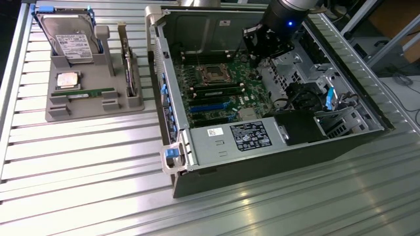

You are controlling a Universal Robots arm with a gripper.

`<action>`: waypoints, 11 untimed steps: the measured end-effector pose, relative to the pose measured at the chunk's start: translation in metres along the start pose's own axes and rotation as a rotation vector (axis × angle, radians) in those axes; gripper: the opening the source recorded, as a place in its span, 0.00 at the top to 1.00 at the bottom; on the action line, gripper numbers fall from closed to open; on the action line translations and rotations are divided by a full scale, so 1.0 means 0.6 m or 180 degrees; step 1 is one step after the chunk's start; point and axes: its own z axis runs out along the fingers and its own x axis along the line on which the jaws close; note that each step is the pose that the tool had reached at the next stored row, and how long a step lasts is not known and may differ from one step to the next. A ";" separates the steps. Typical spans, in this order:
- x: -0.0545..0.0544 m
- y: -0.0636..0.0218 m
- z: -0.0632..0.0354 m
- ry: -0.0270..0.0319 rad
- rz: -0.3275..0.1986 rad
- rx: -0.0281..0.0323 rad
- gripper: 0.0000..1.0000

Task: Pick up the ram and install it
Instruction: 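Press down the ram until it locks into place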

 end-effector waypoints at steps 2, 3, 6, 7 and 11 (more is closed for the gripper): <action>0.000 0.000 0.000 -0.0002 0.0113 -0.0007 0.89; 0.000 0.000 0.001 -0.0003 0.0150 -0.0010 0.89; 0.000 0.000 0.001 -0.0005 0.0259 -0.0016 0.89; 0.000 0.000 0.001 -0.0006 0.0286 -0.0018 0.89; 0.000 0.000 0.002 -0.0009 0.0463 -0.0029 0.89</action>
